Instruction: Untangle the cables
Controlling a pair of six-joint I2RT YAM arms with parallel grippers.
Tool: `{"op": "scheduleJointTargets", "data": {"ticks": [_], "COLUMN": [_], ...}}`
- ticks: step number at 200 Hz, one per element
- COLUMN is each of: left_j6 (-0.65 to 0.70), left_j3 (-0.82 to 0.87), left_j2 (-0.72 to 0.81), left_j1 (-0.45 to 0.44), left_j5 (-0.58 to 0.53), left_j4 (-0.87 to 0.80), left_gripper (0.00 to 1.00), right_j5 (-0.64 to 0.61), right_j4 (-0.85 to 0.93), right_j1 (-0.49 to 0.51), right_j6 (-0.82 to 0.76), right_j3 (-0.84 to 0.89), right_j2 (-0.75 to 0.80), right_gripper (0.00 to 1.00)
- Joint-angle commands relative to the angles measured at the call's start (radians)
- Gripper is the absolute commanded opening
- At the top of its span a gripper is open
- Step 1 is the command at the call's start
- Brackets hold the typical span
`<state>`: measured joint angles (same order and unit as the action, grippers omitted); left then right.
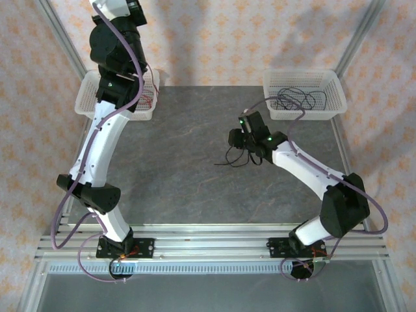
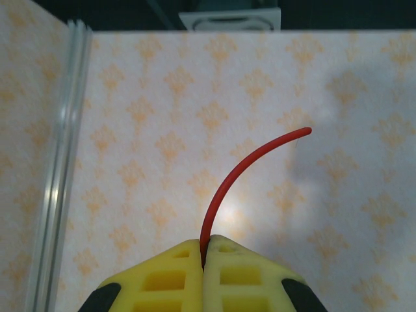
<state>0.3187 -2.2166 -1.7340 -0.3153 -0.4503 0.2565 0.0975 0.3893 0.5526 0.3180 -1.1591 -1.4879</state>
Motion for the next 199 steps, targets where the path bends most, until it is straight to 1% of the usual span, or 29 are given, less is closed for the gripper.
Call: {"op": "scheduleJointTargets", "data": {"ticks": [1, 48, 88, 97, 133, 178, 199], "left_j6": [0.087, 0.094, 0.048, 0.046, 0.022, 0.007, 0.007], "left_j3": [0.018, -0.009, -0.107, -0.116, -0.143, -0.147, -0.098], "left_j2": [-0.001, -0.084, -0.167, -0.201, -0.249, -0.291, -0.303], "left_j1": [0.036, 0.121, 0.178, 0.186, 0.225, 0.264, 0.283], "left_j5": [0.037, 0.067, 0.096, 0.106, 0.133, 0.140, 0.130], "left_j4": [0.201, 0.290, 0.274, 0.285, 0.315, 0.336, 0.353], "left_gripper": [0.00, 0.00, 0.00, 0.00, 0.00, 0.00, 0.00], "right_j5": [0.005, -0.012, -0.027, -0.027, -0.018, 0.010, 0.022], "right_j4": [0.006, 0.015, 0.026, 0.028, 0.036, 0.031, 0.023], "right_j1": [-0.010, -0.010, -0.009, -0.009, -0.010, -0.009, -0.010], "right_j6": [0.013, 0.012, 0.010, 0.009, 0.004, -0.002, 0.001], "right_j3": [-0.040, -0.051, -0.059, -0.064, -0.106, -0.145, -0.142], "right_j2": [-0.031, -0.049, -0.057, -0.062, -0.105, -0.172, -0.204], "right_gripper": [0.44, 0.44, 0.44, 0.44, 0.44, 0.44, 0.44]}}
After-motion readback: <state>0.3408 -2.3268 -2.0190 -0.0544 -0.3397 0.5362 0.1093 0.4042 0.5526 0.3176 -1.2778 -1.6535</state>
